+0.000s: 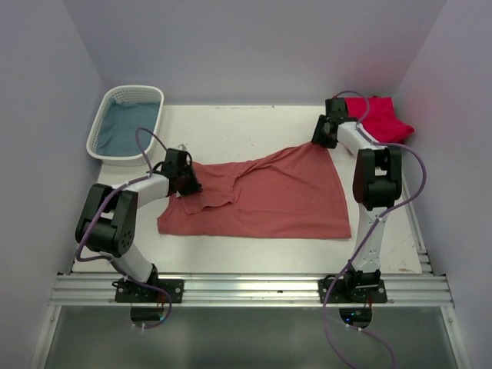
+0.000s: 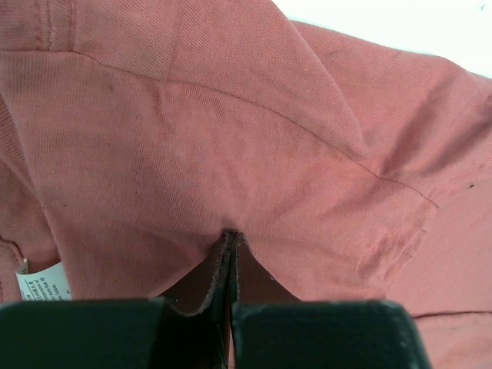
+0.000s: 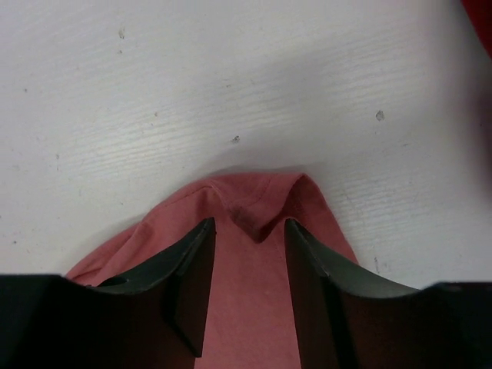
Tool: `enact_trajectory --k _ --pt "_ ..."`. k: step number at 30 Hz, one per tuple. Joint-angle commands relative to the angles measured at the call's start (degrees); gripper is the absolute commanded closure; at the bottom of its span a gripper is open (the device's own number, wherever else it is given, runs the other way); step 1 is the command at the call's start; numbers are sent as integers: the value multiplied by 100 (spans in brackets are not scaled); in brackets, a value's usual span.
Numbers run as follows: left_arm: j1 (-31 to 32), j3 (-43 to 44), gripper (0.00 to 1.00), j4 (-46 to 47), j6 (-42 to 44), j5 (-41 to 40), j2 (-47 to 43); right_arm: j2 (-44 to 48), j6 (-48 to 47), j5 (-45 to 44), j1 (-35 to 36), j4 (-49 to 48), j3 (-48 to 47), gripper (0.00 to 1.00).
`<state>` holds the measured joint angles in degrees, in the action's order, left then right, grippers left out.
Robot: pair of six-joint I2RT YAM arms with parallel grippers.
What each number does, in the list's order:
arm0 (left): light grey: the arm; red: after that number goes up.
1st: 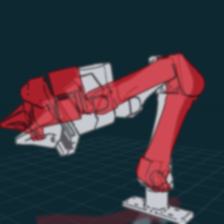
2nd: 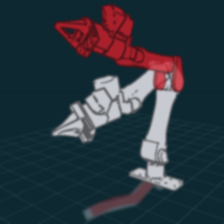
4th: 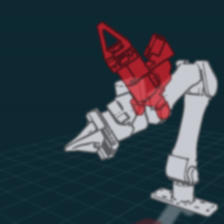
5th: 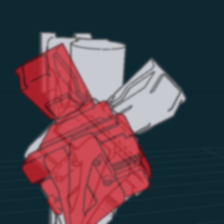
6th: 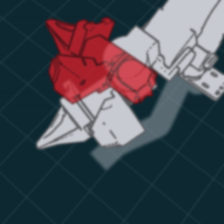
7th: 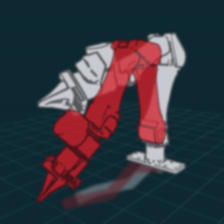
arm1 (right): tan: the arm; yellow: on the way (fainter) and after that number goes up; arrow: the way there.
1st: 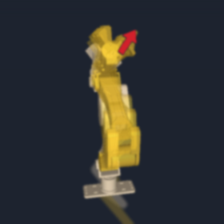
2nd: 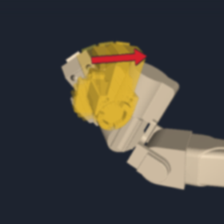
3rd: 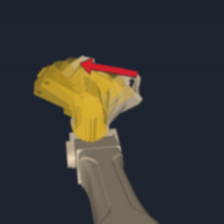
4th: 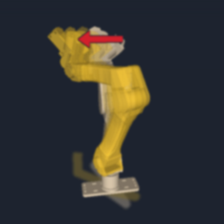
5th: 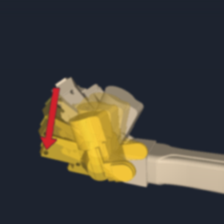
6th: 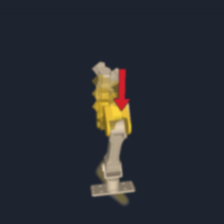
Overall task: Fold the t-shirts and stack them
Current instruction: Fold the tshirt
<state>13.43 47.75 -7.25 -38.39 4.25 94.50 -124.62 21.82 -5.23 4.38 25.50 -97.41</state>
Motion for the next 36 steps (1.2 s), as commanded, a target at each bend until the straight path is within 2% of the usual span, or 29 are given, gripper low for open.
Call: enact_trajectory --k 1,6,8,11,14,16,20,22,25,28,30,32,36 --pt "-69 24 100 -57 139 -126 -177 -62 -47 -153 1 -115 -314 56" --pt "-69 50 100 -66 148 -126 -177 -151 -55 -127 -8 -80 -490 70" --pt "-69 51 100 -75 148 -126 -169 -159 -73 -127 -16 -97 -481 80" --pt "-69 59 100 -75 130 -100 -151 -159 -56 -109 1 -106 -429 80" --pt "-69 33 100 -75 148 -109 -160 -159 -29 -57 -8 -132 -341 75" --pt "-69 42 100 -75 148 -100 -151 -151 -12 -57 -8 -159 -297 66" --pt "-69 16 100 -49 139 -82 -160 -159 -3 -48 -7 -168 -226 62" --pt "-69 24 100 -58 139 -82 -169 -168 6 -39 -8 -185 -217 69" --pt "-69 15 100 -40 139 -82 -177 -212 32 -13 -7 -194 -244 71" --pt "-69 24 100 -31 130 -74 -142 -247 67 31 -8 -177 -288 78" --pt "-69 15 100 -23 121 -38 -125 -256 103 49 -8 -177 -288 92" --pt "-69 -2 100 -5 121 -21 -116 -274 112 49 -8 -159 -270 99" --pt "-77 -28 100 -5 139 -30 -142 -160 103 -39 -16 -194 -156 100"
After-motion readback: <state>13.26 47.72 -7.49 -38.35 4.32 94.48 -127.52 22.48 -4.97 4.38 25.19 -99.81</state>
